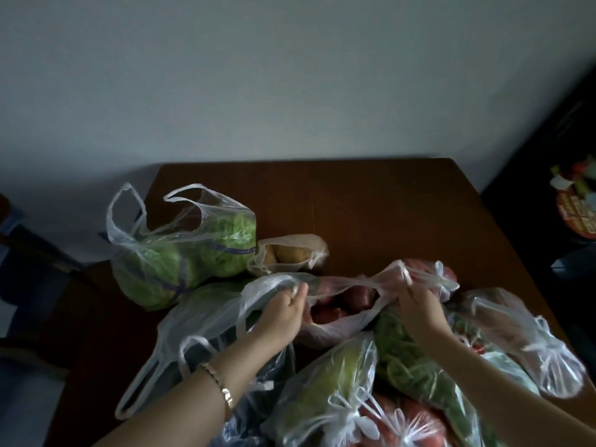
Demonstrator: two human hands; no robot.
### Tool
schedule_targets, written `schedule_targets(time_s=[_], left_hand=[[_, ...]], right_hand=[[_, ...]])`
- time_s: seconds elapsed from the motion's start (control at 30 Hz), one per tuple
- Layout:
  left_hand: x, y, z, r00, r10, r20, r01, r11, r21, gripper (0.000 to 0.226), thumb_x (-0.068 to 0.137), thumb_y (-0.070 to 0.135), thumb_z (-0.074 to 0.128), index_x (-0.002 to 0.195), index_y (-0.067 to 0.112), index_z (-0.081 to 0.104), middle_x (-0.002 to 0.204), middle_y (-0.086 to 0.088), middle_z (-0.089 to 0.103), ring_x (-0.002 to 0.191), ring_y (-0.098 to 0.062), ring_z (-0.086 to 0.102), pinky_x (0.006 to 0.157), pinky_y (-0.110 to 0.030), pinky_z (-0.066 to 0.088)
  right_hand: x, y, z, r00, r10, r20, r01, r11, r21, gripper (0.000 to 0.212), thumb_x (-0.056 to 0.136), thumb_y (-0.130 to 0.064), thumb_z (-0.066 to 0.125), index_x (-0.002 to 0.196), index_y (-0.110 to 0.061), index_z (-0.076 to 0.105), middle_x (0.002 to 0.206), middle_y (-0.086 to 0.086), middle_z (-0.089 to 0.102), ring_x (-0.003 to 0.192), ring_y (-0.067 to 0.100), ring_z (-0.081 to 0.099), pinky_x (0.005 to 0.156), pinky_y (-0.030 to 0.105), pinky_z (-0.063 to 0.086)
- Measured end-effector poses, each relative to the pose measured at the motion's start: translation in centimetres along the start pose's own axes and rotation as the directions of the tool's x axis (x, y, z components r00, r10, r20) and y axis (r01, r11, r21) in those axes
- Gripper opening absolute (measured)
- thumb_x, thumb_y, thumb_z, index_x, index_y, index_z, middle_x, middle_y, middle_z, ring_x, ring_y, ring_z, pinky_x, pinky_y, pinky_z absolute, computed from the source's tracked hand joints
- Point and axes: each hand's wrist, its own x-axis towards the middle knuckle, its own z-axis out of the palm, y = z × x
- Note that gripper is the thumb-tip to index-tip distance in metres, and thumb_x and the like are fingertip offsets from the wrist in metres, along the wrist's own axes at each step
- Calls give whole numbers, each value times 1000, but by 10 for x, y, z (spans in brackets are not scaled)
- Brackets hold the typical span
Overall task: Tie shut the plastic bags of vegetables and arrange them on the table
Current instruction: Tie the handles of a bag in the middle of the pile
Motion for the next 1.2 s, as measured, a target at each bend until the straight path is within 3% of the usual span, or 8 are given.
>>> schedule_targets(time_s=[0.07,0.2,0.37,0.57,0.73,0.9,1.07,1.2], left_hand=[[-7,9,-7,988,32,-150,-34,999,-9,47,99,33,32,68,6,55,60,-4,54,59,-12,51,57,-11,37],[-13,25,-9,972,-61,-226,29,989,-146,47,96,26,41,52,12,41,48,-2,40,48,-15,40,53,-27,33],[-32,34,9,946,12,-325,-5,1000,22,33,86,16,52,56,11,40,48,0,38,47,-13,37,39,-14,27],[-46,36,29,881,100,-462,-176,976,-125,31,77,11,64,59,-8,48,55,-19,42,54,-21,40,48,-16,31],[-37,39,47,931,144,-336,-239,935,-261,18,85,15,62,70,23,57,78,6,59,80,-6,57,68,-4,40],[-22,27,63,955,195,-225,-249,938,-241,24,93,18,51,98,42,52,103,-1,65,92,-9,65,82,-20,49],[-19,17,67,922,198,-333,-235,969,-74,29,90,-4,51,114,6,63,104,-2,57,99,-7,57,79,3,38],[-19,12,64,970,27,-242,-98,953,-285,19,77,13,73,95,9,72,92,-5,72,86,-14,67,82,-22,53]], right_hand=[[2,0,-9,998,-54,-46,58,994,92,40,99,-26,31,71,-14,58,57,4,53,49,16,46,47,28,34],[3,-9,-23,982,-184,-46,188,972,141,37,96,-29,38,87,-5,65,82,9,64,78,22,58,73,38,46],[-13,-17,-28,855,-519,-7,519,854,-30,28,87,-10,56,61,-7,47,54,-6,41,49,8,38,47,16,32],[-34,3,-23,736,-672,88,669,741,60,24,76,-20,61,59,-16,45,78,0,53,71,3,51,58,9,40],[-30,-2,-26,827,-516,222,417,829,373,12,71,-29,61,74,-17,62,108,-9,60,101,-11,53,79,0,37],[-23,-17,-16,823,-478,307,236,780,580,15,90,-7,53,86,-16,65,80,2,64,75,8,60,70,13,47],[-8,-16,11,915,-260,310,51,833,550,24,93,-4,46,91,-20,64,73,2,58,53,2,55,52,11,46],[-1,-1,35,941,-64,333,-130,839,528,23,89,2,51,105,-8,65,59,-1,55,40,2,47,49,21,42]])
